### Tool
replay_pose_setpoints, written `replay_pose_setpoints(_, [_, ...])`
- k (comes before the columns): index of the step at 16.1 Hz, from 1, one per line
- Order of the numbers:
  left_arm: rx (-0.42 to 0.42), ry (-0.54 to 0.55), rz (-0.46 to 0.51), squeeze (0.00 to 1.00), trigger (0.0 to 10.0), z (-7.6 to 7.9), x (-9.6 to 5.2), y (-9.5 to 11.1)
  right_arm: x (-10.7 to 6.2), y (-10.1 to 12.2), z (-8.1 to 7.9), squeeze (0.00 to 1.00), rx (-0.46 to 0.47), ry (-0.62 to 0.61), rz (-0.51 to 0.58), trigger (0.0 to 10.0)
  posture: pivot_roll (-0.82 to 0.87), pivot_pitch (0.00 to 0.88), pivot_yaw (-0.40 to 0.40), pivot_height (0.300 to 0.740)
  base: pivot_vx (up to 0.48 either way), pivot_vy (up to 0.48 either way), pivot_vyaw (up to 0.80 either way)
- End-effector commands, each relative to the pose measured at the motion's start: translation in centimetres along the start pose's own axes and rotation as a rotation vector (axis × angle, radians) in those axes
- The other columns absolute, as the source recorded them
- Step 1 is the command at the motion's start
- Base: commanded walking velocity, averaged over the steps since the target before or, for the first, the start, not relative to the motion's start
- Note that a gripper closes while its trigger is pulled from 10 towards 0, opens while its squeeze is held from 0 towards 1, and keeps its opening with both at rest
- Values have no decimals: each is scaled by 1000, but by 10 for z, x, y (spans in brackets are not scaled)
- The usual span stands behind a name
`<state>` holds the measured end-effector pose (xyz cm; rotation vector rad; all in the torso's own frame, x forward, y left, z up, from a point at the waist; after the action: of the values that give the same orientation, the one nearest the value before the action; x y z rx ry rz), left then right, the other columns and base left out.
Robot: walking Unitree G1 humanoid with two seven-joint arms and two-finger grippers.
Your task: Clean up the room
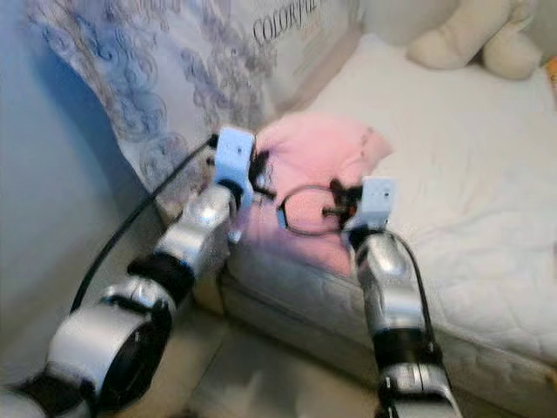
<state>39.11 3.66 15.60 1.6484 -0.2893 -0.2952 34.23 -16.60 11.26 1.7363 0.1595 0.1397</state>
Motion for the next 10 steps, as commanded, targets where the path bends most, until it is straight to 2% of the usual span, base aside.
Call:
replay_pose_setpoints(1, [13,27,45,0,10000,-6,5,17,0,5,1,0,-10,-7,17,10000,-27,0,26,740,480,0,0])
replay_pose_setpoints(6, [42,44,35,0,10000,-12,8,22,-1,5,3,0,-16,-14,13,10000,-28,0,16,740,480,0,0])
replay_pose_setpoints(10, [34,85,20,0,10000,-19,11,25,0,3,-1,0,-23,4,1,10000,-22,0,5,740,480,0,0])
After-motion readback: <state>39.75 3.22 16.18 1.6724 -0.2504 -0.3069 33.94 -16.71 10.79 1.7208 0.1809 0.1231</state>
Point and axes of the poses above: a point about 5 cm out from each wrist's last joint towards the gripper, its own x axis pointing out of the wrist towards the gripper, its own y axis along the axis of the wrist's last joint, z = x × y, the point moved 1 cm from there along x, pointing out of the wrist towards the gripper, and after that the axes turned 2 degrees about x, right-handed, at the moved point
